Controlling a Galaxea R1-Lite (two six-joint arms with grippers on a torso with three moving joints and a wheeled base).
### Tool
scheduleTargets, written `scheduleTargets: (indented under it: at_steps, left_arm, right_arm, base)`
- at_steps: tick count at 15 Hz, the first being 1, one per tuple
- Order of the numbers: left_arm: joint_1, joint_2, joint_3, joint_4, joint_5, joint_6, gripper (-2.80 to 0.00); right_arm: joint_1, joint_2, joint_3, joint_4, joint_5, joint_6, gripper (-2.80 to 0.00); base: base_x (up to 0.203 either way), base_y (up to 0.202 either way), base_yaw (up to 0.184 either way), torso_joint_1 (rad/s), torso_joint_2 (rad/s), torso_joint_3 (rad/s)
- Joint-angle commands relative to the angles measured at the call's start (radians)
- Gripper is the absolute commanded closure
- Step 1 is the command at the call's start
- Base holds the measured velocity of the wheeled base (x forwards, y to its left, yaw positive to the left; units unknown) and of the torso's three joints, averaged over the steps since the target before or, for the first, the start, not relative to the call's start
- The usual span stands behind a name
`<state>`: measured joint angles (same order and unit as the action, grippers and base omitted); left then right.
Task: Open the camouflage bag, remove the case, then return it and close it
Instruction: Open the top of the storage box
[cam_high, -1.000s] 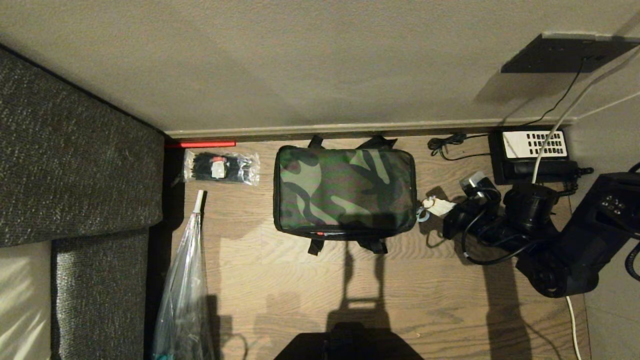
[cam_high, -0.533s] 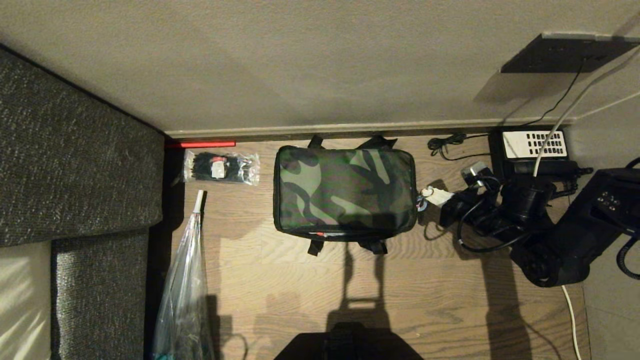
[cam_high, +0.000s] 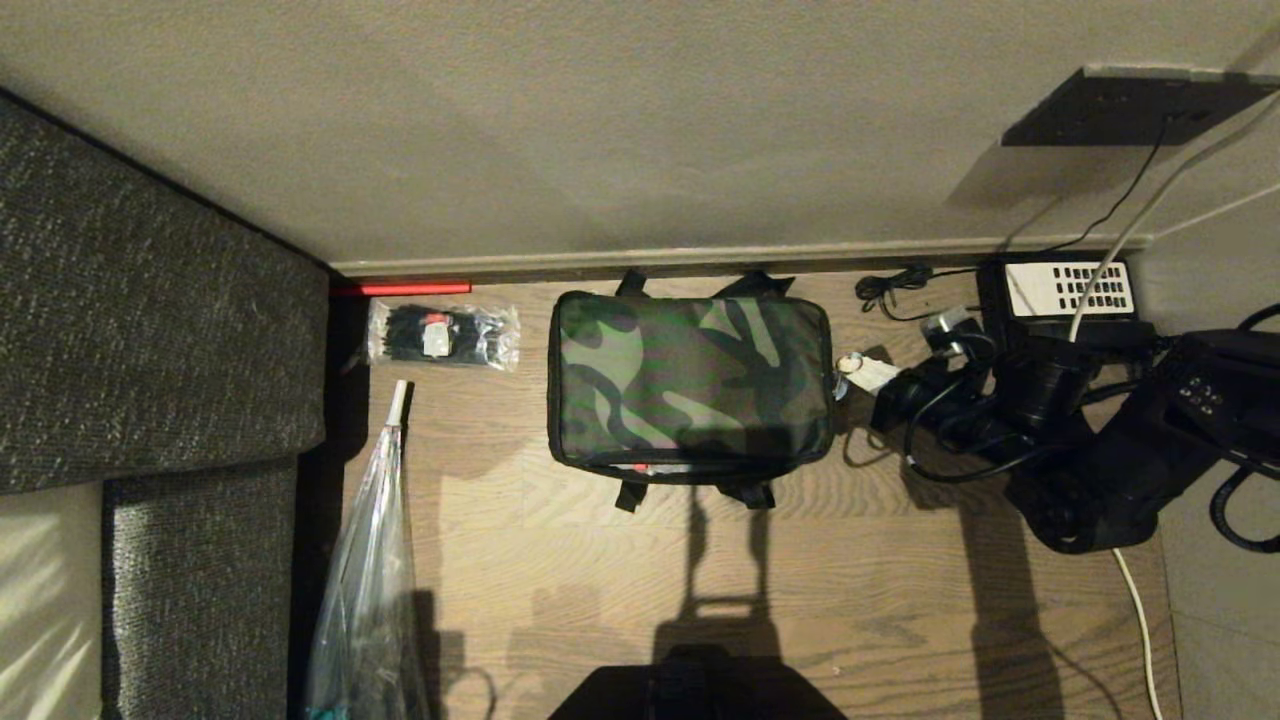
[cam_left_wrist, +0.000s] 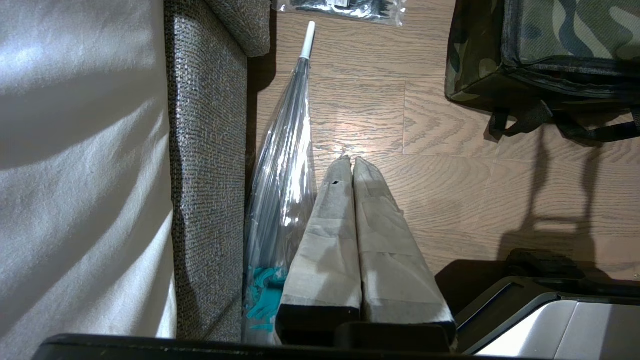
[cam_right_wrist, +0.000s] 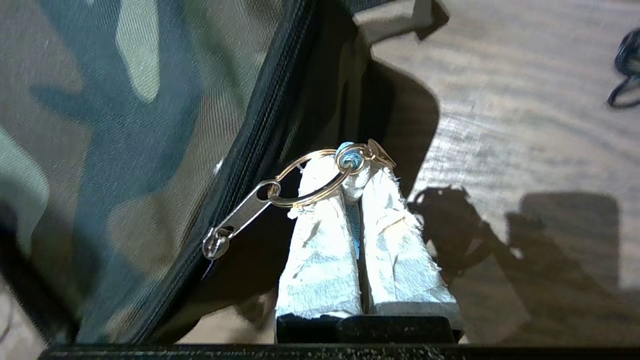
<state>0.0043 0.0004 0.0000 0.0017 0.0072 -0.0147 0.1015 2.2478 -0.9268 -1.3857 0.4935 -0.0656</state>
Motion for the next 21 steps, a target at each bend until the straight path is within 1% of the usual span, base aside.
scheduleTargets:
  at_steps: [1, 3, 6, 8, 10, 15, 19, 21]
  left_arm:
    - [0.000, -0.002, 0.003, 0.000, 0.000, -0.001, 0.00]
    - [0.000, -0.002, 0.003, 0.000, 0.000, -0.001, 0.00]
    - [0.000, -0.001, 0.003, 0.000, 0.000, -0.001, 0.00]
    - [0.000, -0.002, 0.003, 0.000, 0.000, -0.001, 0.00]
    - [0.000, -0.002, 0.003, 0.000, 0.000, -0.001, 0.00]
    - [0.000, -0.002, 0.003, 0.000, 0.000, -0.002, 0.00]
    - [0.000, -0.002, 0.003, 0.000, 0.000, -0.001, 0.00]
    - [0.000, 0.000, 0.003, 0.000, 0.000, -0.001, 0.00]
  right_arm:
    - [0.000, 0.018, -0.034, -0.013, 0.002, -0.001, 0.00]
    - [0.000, 0.019, -0.050, -0.013, 0.001, 0.001, 0.00]
    - [0.000, 0.019, -0.076, -0.015, -0.001, 0.054, 0.00]
    - [0.000, 0.021, -0.093, -0.016, -0.002, 0.064, 0.00]
    - [0.000, 0.027, -0.137, -0.015, -0.006, 0.106, 0.00]
    - [0.000, 0.051, -0.193, -0.008, -0.040, 0.120, 0.00]
    - [0.000, 0.062, -0.249, -0.007, -0.044, 0.163, 0.00]
    - [0.000, 0.056, -0.253, -0.006, -0.044, 0.196, 0.00]
  base:
    - [0.000, 0.000, 0.000, 0.000, 0.00, 0.000]
    - [0.000, 0.000, 0.000, 0.000, 0.00, 0.000]
    - [0.000, 0.000, 0.000, 0.000, 0.00, 0.000]
    - [0.000, 0.000, 0.000, 0.000, 0.00, 0.000]
    - [0.000, 0.000, 0.000, 0.000, 0.00, 0.000]
    - [0.000, 0.000, 0.000, 0.000, 0.00, 0.000]
    - [0.000, 0.000, 0.000, 0.000, 0.00, 0.000]
    - [0.000, 0.000, 0.000, 0.000, 0.00, 0.000]
